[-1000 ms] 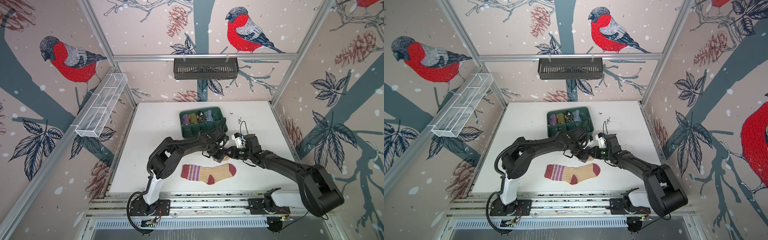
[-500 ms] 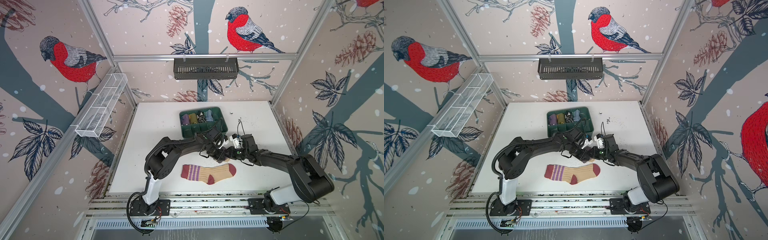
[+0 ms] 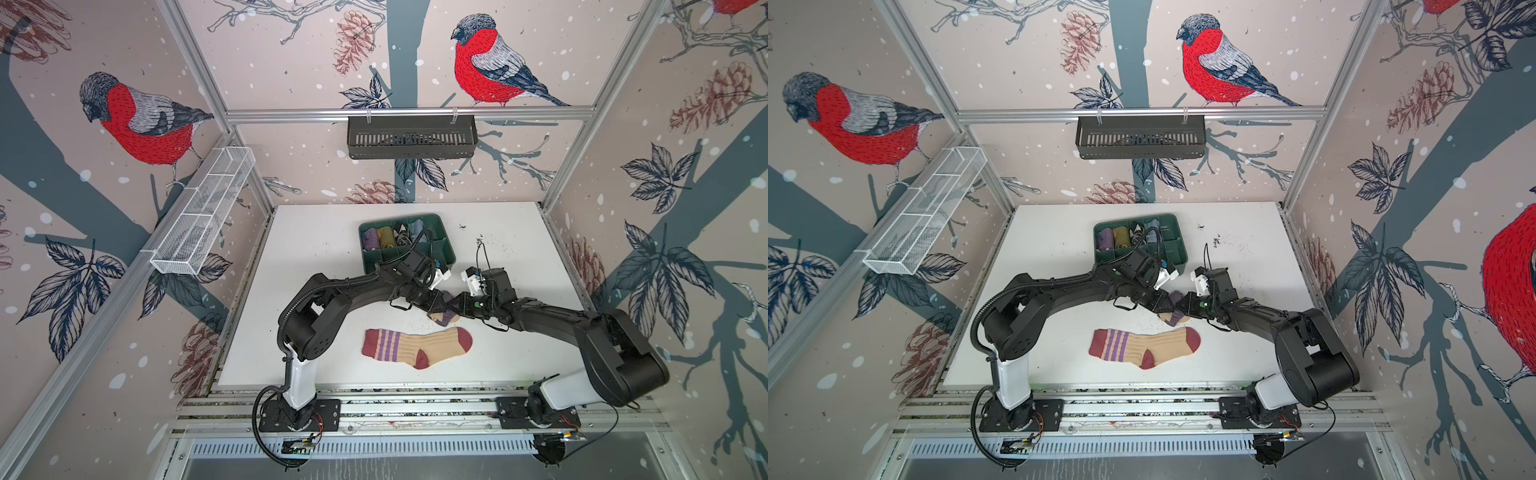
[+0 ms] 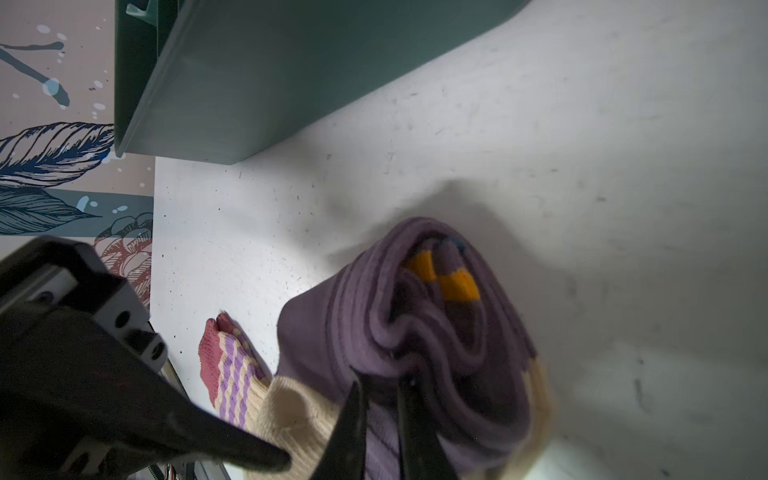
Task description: Roll the socks
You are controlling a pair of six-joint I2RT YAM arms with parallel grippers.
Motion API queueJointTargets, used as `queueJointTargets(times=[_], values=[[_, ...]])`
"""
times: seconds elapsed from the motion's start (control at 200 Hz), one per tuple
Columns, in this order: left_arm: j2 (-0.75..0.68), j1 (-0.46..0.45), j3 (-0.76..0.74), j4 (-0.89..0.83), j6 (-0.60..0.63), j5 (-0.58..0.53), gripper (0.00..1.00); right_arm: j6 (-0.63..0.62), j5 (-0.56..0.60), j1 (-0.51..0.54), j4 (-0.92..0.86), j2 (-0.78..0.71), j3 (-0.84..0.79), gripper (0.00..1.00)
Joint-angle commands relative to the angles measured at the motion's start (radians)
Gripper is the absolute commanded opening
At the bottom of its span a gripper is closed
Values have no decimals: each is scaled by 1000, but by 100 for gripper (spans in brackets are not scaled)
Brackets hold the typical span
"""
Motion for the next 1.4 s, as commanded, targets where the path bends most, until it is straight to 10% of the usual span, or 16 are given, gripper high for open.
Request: queueJointTargets(times=[0.0,1.391], values=[[10,0,-13,49,-11,39,13,-7,11,-9,-17,-17,2,22],[-52,146,-142,214,-76,-84,32,-199,101,17,-149,154,120,28]])
